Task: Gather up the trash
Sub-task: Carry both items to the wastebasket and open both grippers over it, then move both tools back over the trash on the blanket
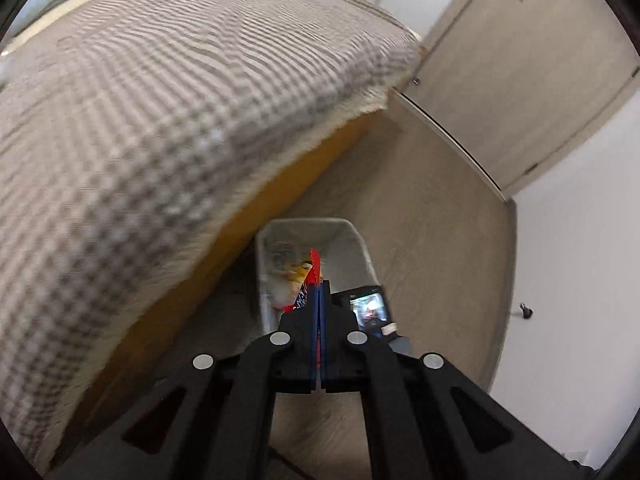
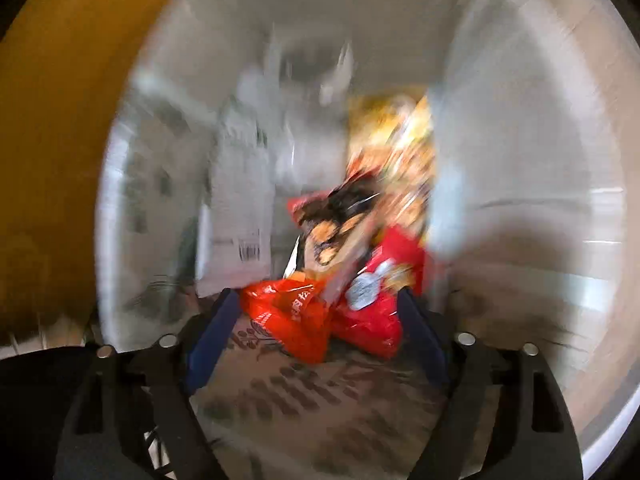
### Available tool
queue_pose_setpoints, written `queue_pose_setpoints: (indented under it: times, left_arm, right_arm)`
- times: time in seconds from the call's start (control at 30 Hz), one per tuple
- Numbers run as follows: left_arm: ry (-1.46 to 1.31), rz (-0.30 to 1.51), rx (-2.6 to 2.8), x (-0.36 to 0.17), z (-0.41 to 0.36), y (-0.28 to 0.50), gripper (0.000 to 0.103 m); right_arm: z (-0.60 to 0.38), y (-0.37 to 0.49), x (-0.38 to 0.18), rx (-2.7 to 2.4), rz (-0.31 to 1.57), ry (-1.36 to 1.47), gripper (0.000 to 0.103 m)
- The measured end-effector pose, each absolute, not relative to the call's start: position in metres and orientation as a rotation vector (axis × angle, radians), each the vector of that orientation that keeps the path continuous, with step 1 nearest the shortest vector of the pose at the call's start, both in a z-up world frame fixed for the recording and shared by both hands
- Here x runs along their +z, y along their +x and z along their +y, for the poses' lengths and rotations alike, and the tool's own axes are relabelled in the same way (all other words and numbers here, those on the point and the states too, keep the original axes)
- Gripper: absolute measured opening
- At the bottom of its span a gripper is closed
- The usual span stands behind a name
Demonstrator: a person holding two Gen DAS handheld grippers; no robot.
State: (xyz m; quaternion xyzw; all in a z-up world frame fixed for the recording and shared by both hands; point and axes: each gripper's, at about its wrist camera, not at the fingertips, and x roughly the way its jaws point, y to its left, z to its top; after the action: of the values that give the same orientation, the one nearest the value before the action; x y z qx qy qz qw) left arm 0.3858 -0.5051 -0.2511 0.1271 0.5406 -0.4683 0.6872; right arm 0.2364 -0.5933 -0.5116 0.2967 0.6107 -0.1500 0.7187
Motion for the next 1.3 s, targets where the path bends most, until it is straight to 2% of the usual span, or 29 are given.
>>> queue_pose_setpoints:
  times: [0.17, 0.3, 0.4, 0.43, 0.47, 0.5, 0.53, 0.67, 0.77, 0.93, 1.3]
  left_arm:
    - [0.347, 1.284, -1.107, -0.285, -0.536, 0.362, 0.000]
    - [0.368, 1.426, -1.082, -0.331, -0.569, 0.363, 0.000]
    - [0.374, 1.400, -1.082, -0.353, -0.604, 0.370, 0.000]
    - [0.369, 1.366, -1.082, -0.357, -0.612, 0.374, 0.004]
    - [0.360, 1.346, -1.071, -0.366, -0.625, 0.380, 0.043]
    - [0.369, 1.358, -1.048, -0.379, -0.636, 0.386, 0.087]
    - [0.376, 1.373, -1.003, -0.393, -0.641, 0.393, 0.093]
    - [0.313, 1.461, -0.945, -0.415, -0.622, 0.410, 0.092]
    - [0.369, 1.495, -0.925, -0.417, -0.607, 0.409, 0.092]
    - [0.435, 1.442, -0.972, -0.388, -0.590, 0.398, 0.092]
    - [0.339, 1.318, -1.041, -0.310, -0.520, 0.375, 0.092]
  right_arm:
    - [-0.605, 0.194, -0.438, -0.392, 1.186, 0.620, 0.078]
    - [-0.628, 0.153, -0.402, -0.464, 1.095, 0.655, 0.078]
    - [-0.637, 0.127, -0.384, -0.517, 1.063, 0.683, 0.078]
    - [-0.639, 0.117, -0.379, -0.524, 1.055, 0.688, 0.078]
    - [-0.636, 0.112, -0.372, -0.533, 1.047, 0.691, 0.078]
    - [-0.635, 0.110, -0.370, -0.552, 1.036, 0.689, 0.078]
    - [-0.635, 0.105, -0.367, -0.565, 1.028, 0.690, 0.078]
    - [-0.628, 0.113, -0.371, -0.532, 1.067, 0.690, 0.078]
    - [-0.623, 0.124, -0.374, -0.517, 1.085, 0.673, 0.078]
    - [-0.616, 0.140, -0.359, -0.501, 1.079, 0.637, 0.078]
    - [-0.606, 0.136, -0.307, -0.562, 1.060, 0.560, 0.078]
